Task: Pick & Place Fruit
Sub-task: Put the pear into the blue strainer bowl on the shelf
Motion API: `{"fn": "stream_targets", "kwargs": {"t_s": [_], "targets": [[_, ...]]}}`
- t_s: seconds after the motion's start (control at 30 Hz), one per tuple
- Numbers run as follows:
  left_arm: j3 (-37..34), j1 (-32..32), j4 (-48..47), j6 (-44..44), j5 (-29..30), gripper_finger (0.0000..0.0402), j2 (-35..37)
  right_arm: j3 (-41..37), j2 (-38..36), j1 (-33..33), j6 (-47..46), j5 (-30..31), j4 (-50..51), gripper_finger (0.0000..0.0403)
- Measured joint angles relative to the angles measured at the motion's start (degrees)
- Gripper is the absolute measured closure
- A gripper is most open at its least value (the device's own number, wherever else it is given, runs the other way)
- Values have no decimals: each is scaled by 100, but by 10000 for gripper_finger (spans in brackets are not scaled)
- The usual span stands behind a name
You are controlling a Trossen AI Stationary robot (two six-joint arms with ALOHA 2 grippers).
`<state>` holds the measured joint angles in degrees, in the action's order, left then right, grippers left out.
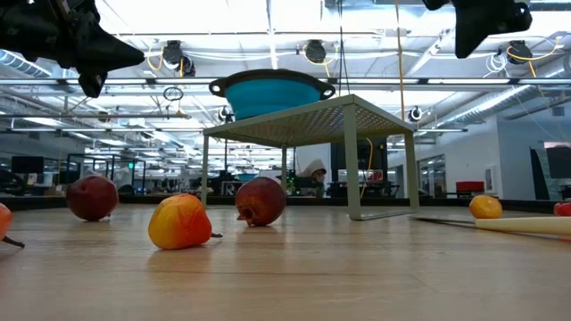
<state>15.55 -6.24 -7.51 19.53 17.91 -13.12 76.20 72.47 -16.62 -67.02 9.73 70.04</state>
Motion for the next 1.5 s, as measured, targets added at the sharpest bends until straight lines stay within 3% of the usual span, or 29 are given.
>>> {"fn": "stream_targets", "kwargs": {"t_s": [0.43, 0.83, 1.1, 1.5], "targets": [[0, 0, 2, 9, 2, 376, 0, -203, 3, 0, -116, -84, 7, 361], [0, 0, 2, 15, 4, 376, 0, -1519, 7, 5, -445, -663, -923, 242], [0, 0, 4, 24, 4, 376, 2, -2205, 4, 13, -867, -690, -1306, 168], [0, -1, 4, 23, 4, 376, 0, -2826, 4, 246, -1224, -668, -2213, 114]]}}
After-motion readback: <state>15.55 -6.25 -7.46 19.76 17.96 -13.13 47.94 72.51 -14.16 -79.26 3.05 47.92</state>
